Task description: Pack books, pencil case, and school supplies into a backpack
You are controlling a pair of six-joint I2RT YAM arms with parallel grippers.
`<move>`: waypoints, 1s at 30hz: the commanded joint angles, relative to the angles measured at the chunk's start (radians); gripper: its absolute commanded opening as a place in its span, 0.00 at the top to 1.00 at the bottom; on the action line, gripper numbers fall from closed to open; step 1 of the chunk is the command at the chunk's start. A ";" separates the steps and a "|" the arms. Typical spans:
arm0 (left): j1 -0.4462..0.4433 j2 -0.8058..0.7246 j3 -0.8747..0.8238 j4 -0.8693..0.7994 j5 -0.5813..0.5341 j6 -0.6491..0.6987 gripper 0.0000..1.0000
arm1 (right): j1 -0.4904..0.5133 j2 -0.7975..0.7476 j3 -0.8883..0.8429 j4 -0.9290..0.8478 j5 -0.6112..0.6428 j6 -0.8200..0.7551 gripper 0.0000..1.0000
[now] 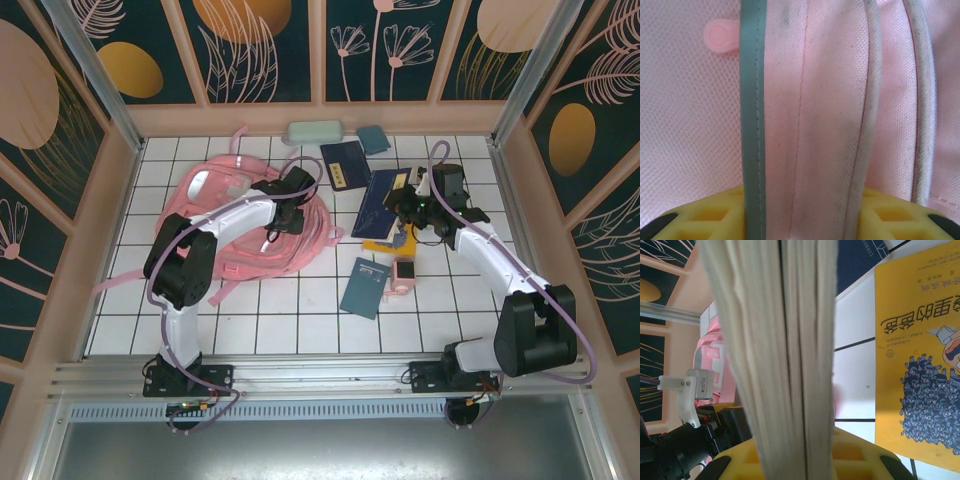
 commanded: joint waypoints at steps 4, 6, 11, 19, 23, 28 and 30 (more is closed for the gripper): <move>-0.002 -0.021 -0.032 0.050 0.031 0.030 0.88 | -0.006 0.005 -0.005 0.056 -0.025 -0.029 1.00; -0.002 -0.047 -0.040 0.068 0.038 0.041 0.99 | -0.005 0.002 -0.008 0.057 -0.029 -0.029 1.00; 0.003 -0.117 -0.021 0.056 -0.010 0.107 1.00 | -0.002 -0.017 -0.018 0.067 -0.042 -0.026 1.00; 0.014 -0.291 0.084 -0.004 -0.067 0.209 1.00 | 0.007 -0.018 -0.010 0.092 -0.105 0.006 1.00; 0.035 -0.378 0.111 -0.016 -0.019 0.247 1.00 | 0.019 0.002 -0.020 0.176 -0.219 0.075 1.00; 0.121 -0.447 0.138 -0.019 0.113 0.243 1.00 | 0.115 0.053 0.012 0.236 -0.231 0.165 1.00; 0.139 -0.459 0.137 -0.007 0.114 0.244 1.00 | 0.147 0.087 0.010 0.298 -0.243 0.232 1.00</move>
